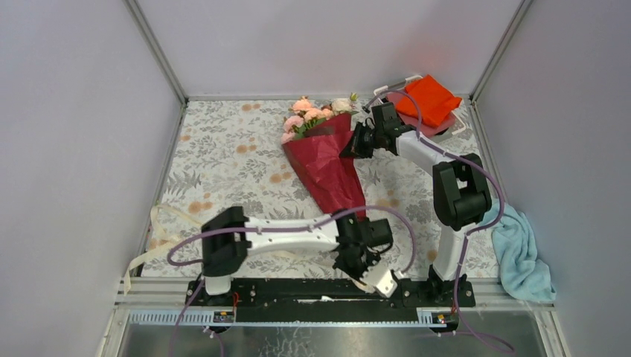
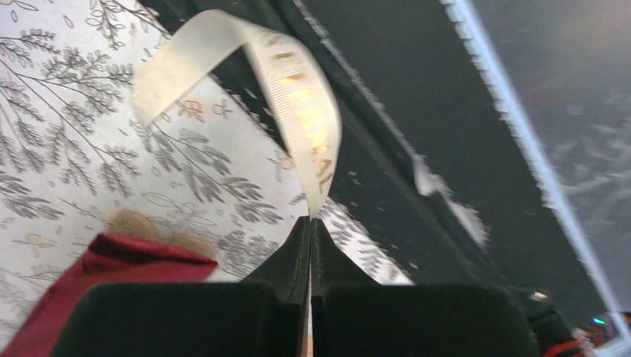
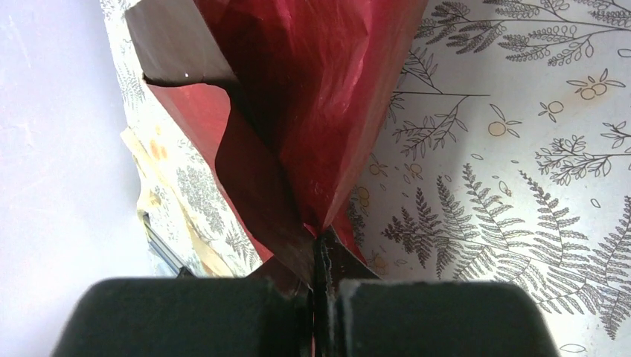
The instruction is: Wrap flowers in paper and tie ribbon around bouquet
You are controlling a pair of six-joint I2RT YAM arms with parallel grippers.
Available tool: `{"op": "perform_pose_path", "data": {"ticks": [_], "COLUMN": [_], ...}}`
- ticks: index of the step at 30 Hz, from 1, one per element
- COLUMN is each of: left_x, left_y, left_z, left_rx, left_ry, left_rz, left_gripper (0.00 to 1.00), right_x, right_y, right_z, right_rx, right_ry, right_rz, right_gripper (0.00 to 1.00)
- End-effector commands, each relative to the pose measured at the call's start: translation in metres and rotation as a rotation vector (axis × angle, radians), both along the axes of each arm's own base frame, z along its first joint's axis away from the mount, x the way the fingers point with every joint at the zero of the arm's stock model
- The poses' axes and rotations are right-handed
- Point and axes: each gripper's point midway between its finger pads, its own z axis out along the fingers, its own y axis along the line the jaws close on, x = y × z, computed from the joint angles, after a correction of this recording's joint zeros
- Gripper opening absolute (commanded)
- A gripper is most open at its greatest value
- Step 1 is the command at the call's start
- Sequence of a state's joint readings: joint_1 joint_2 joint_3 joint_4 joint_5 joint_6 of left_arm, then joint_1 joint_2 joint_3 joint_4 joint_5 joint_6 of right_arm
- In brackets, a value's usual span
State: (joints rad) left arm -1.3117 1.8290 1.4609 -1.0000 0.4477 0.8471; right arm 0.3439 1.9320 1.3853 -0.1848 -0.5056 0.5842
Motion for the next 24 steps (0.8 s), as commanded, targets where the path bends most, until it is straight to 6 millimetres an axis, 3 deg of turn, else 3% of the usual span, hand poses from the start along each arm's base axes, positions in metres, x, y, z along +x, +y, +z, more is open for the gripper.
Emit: {"op": "perform_pose_path", "data": {"ticks": [1, 5, 8, 15, 16, 18, 21, 24], "left_x": [0.035, 0.066, 0.094, 0.127, 0.132, 0.135, 0.109, 0.071], "left_y": [-0.039, -0.063, -0.069, -0.085, -0.084, -0.083, -0.080, -0.065], "left_z": [-0.019, -0.038, -0.049, -0.057, -0.061, -0.064, -0.043, -0.007], "left_rx": [-0.101, -0.165, -0.196, -0.302, -0.287, -0.243, -0.214, -0.198], "left_ry": [-0.286, -0.468, -0.636, -0.829, -0.845, -0.837, -0.652, -0.450], "left_rz": [-0.043, -0.037, -0.023, 0.046, 0.056, 0.104, 0.150, 0.118], "left_gripper": [0.00, 0.00, 0.00, 0.02, 0.15, 0.57, 0.95, 0.99], "right_x": [0.009, 0.004, 0.001, -0.004, -0.005, -0.007, -0.010, -0.011], "right_y": [0.003, 0.007, 0.009, 0.010, 0.010, 0.009, 0.006, 0.004], "right_z": [0.032, 0.041, 0.051, 0.062, 0.061, 0.055, 0.049, 0.046], "right_rx": [0.024, 0.056, 0.082, 0.083, 0.078, 0.071, 0.062, 0.051], "right_ry": [-0.043, -0.028, -0.026, -0.034, -0.033, -0.024, -0.020, -0.023], "right_rz": [0.006, 0.007, 0.007, 0.012, 0.013, 0.012, 0.006, 0.006], "right_gripper": [0.00, 0.00, 0.00, 0.00, 0.00, 0.00, 0.00, 0.00]}}
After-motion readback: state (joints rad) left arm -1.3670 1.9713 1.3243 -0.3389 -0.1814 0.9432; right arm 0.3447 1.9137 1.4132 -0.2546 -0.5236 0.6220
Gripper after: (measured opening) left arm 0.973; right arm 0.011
